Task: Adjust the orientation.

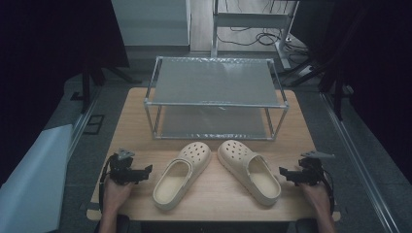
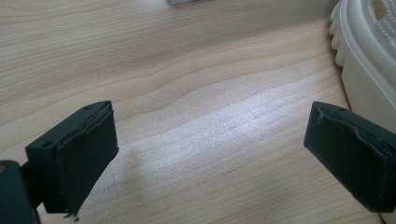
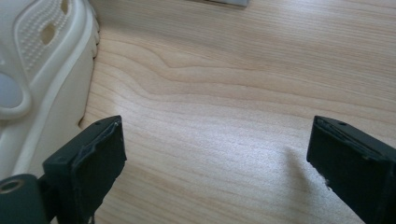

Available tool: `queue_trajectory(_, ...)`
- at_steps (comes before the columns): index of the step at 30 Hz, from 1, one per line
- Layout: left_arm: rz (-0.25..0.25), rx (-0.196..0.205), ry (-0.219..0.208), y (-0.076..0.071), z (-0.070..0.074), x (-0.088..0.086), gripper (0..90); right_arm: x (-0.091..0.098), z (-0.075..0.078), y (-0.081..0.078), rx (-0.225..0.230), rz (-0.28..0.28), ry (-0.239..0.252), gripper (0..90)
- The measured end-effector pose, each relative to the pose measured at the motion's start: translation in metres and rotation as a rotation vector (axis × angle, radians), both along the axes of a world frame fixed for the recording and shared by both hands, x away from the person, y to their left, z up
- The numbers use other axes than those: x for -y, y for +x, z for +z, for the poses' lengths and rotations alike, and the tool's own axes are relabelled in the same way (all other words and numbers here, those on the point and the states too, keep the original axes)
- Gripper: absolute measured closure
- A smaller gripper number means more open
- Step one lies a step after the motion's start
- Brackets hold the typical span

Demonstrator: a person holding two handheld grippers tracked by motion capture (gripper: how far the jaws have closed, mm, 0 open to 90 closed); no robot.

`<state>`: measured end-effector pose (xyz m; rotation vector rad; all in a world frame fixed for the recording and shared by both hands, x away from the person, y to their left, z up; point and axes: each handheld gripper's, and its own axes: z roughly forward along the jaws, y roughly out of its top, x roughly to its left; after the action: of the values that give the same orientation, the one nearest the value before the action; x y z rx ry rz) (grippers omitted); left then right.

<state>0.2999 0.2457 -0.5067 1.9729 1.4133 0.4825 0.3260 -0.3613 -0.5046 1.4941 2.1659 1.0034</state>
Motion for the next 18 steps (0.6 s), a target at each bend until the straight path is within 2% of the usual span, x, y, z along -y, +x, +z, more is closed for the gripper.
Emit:
queue_trajectory(5,-0.004,0.001,-0.014,0.0005,-0.0022,-0.0001,0.0,-0.0008,-0.0020,0.0011,-0.003,0.006,-0.003,3.2)
queue_trajectory(11,-0.019,0.041,-0.014,-0.0003,-0.0007,0.0032,0.0,-0.0045,-0.0041,0.0021,-0.012,0.026,-0.007,2.8)
queue_trajectory(18,-0.036,0.022,-0.008,0.0004,-0.0013,0.0061,0.0,-0.0035,-0.0037,0.0020,-0.001,0.019,-0.002,2.1)
